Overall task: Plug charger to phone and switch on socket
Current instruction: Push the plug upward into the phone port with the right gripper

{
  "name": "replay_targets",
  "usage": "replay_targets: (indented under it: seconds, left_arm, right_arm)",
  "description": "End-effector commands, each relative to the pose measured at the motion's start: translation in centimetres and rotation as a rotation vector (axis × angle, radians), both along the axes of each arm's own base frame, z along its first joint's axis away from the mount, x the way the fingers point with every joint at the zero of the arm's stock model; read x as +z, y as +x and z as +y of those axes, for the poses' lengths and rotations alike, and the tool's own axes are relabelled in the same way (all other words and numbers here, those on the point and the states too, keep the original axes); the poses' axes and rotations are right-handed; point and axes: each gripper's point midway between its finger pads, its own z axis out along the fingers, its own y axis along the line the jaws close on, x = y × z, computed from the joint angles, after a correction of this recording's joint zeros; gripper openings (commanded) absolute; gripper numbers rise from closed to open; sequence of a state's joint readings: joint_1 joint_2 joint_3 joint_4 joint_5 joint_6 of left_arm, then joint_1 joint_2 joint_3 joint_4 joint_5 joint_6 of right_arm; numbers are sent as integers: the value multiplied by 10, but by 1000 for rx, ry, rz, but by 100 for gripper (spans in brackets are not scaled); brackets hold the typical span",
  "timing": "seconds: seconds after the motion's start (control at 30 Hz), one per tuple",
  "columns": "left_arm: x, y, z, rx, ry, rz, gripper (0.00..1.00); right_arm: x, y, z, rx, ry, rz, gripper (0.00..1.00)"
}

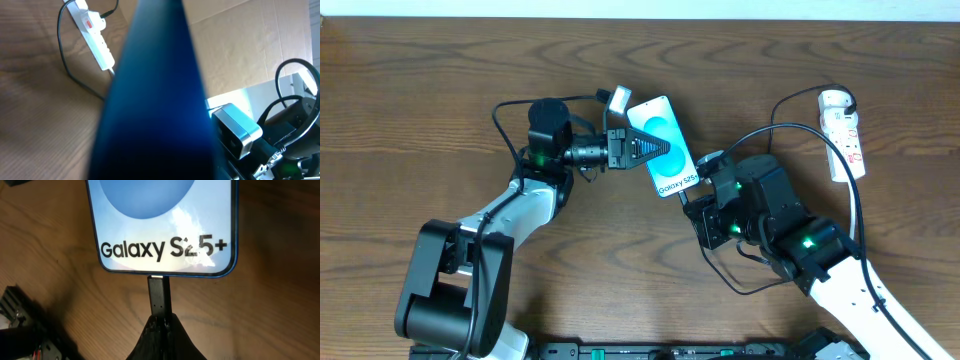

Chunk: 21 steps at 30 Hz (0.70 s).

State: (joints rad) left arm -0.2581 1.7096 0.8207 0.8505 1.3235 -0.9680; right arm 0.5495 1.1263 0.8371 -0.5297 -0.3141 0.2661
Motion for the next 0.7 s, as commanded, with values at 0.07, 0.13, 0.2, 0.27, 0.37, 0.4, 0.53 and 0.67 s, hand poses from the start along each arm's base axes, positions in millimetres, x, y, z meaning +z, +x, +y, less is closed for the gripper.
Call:
replay_targets:
  seconds: [0.07,0.13,0.2,0.27,0.37,0.4,0.53,0.67]
  left_arm:
    - [5,-46,-12,-244,-25,-13,7]
    - [5,-47,-12,-247,-25,-13,7]
    - [6,-48,-12,-254,-26,-12,7]
    - [6,-49,-12,-258,-27,-12,7]
    - [6,-49,-12,-258,-27,-12,8]
    - [6,-49,-12,-258,-27,-12,7]
    - [6,-49,-12,-259,-27,-12,7]
    - [6,-49,-12,-262,-27,-12,7]
  right_arm:
    - [42,28,12,-3,63,-190,1]
    - [48,34,12,-17,71,-224,1]
    - [54,39,13,-23,82,-252,1]
    - [58,41,14,-24,92,-267,1]
    - [57,40,14,-24,91,-264,1]
    - [57,40,14,-24,91,-265,1]
    - [65,47,14,-41,101,-305,1]
    - [76,52,17,-43,129,-347,1]
